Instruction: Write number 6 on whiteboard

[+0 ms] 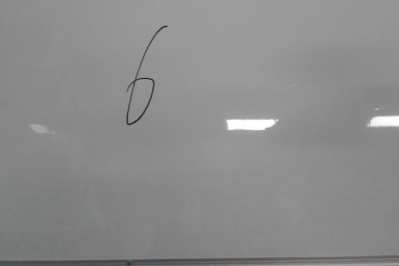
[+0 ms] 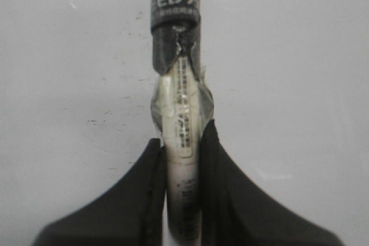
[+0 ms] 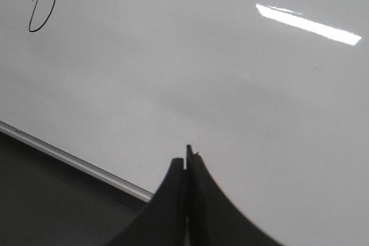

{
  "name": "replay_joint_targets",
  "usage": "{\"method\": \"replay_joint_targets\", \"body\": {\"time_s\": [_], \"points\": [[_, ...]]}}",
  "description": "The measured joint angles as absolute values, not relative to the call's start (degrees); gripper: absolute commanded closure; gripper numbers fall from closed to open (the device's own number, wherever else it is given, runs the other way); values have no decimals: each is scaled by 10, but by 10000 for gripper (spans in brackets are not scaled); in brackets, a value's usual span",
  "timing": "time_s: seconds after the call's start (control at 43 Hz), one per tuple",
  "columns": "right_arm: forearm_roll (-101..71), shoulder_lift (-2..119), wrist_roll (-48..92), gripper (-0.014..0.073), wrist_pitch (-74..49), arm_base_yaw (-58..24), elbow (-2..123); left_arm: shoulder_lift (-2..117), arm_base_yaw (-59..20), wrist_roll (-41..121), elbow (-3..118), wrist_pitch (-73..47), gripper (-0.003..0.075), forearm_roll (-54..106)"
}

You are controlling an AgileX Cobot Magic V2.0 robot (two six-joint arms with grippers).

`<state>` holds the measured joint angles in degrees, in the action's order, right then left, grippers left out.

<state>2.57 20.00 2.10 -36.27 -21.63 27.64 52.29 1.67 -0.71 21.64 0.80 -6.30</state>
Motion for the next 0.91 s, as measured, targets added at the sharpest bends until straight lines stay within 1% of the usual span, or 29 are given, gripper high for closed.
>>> {"method": "replay_joint_targets", "body": {"time_s": [0.07, 0.14, 0.372, 0.535, 0.605, 0.791, 0.907], "points": [[26, 200, 21, 662, -358, -216, 274, 537, 19, -7, 196, 64, 734, -57], [26, 200, 21, 662, -356, -216, 272, 563, 19, -7, 194, 93, 734, -54], [26, 200, 21, 662, -347, -216, 272, 716, 19, -8, 223, 168, 729, -13], [26, 200, 21, 662, -347, -216, 272, 790, 19, -8, 234, 227, 721, 0], [26, 200, 21, 662, -347, -216, 272, 811, 19, -8, 235, 237, 688, 3], [26, 200, 21, 662, -347, -216, 272, 832, 19, -8, 235, 252, 517, 3], [26, 200, 21, 662, -347, -216, 272, 844, 19, -8, 235, 253, 457, 4]]}}
